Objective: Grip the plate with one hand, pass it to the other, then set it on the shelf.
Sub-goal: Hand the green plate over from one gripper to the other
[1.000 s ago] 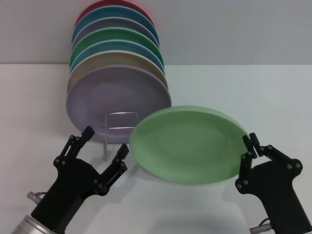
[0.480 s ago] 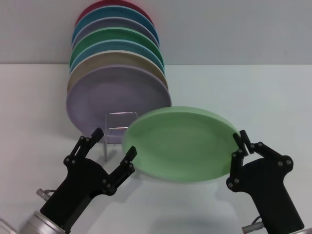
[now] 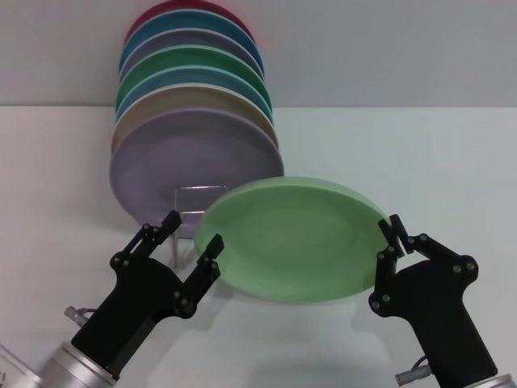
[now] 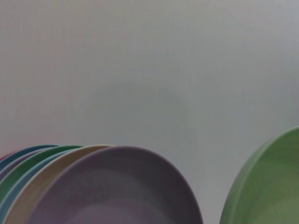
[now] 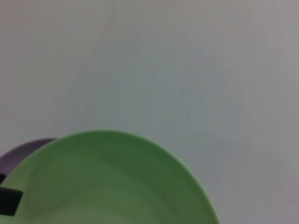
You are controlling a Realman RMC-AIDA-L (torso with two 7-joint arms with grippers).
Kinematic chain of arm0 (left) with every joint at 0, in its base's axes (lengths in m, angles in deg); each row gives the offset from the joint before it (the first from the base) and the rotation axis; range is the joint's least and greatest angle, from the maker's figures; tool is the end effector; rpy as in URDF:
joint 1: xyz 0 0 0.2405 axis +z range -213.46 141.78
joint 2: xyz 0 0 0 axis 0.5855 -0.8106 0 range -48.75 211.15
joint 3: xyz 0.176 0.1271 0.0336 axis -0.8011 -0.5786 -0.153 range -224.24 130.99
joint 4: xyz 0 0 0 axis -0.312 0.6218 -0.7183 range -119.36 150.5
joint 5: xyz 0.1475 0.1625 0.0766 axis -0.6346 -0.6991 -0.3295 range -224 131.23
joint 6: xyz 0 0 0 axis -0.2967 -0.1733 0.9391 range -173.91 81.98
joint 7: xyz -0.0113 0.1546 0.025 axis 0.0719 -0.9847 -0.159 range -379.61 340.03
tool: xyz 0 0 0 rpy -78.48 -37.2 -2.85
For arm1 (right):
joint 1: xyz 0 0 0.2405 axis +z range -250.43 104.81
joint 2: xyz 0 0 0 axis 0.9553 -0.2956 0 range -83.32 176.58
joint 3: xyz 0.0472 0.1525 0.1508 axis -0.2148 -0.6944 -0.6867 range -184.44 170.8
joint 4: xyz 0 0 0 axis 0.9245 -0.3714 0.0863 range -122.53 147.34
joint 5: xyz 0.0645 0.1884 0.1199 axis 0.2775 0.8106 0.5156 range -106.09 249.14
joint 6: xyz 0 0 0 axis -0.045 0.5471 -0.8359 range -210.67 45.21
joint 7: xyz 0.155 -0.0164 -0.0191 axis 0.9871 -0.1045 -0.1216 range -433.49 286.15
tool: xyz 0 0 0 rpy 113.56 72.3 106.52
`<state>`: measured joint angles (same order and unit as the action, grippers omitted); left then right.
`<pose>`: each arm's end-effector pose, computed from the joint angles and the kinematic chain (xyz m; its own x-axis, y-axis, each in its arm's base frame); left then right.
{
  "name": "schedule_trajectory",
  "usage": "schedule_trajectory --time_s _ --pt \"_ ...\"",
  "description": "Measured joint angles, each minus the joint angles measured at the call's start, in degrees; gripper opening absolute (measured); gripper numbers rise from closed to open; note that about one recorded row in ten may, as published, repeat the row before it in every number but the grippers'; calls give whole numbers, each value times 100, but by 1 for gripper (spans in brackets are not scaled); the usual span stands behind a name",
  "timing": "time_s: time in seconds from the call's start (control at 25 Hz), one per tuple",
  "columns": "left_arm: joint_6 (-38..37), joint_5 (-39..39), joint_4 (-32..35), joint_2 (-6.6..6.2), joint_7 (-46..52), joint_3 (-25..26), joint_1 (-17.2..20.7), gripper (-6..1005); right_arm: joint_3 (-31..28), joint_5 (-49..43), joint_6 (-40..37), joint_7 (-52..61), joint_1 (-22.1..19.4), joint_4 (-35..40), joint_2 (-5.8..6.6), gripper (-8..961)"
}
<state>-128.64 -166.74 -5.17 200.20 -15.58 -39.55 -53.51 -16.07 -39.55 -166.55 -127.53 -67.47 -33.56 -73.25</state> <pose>-0.2430 0.2384 -0.0939 0.6337 -0.0943 0.7678 0.5795 -0.5997 -0.5519 0.1925 0.1976 -0.1016 0.8905 0.2933 -0.3478 -0.3100 -0.1682 -0.9357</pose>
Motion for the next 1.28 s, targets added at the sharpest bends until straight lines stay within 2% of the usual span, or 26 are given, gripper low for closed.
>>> schedule_trajectory --time_s 0.24,0.32,0.56,1.0,1.28 --pt "84 -9 0 2 0 4 -40 688 3 16 62 4 47 0 10 16" --pt "87 -11 0 6 0 5 -45 507 3 17 88 5 55 0 15 16" --pt "123 5 1 9 0 5 -55 439 9 17 103 8 72 0 17 17" --pt "218 12 3 5 0 56 -70 440 67 17 103 8 101 0 11 16" --pt "218 11 22 0 0 58 -70 317 80 144 78 -31 82 -41 -1 17"
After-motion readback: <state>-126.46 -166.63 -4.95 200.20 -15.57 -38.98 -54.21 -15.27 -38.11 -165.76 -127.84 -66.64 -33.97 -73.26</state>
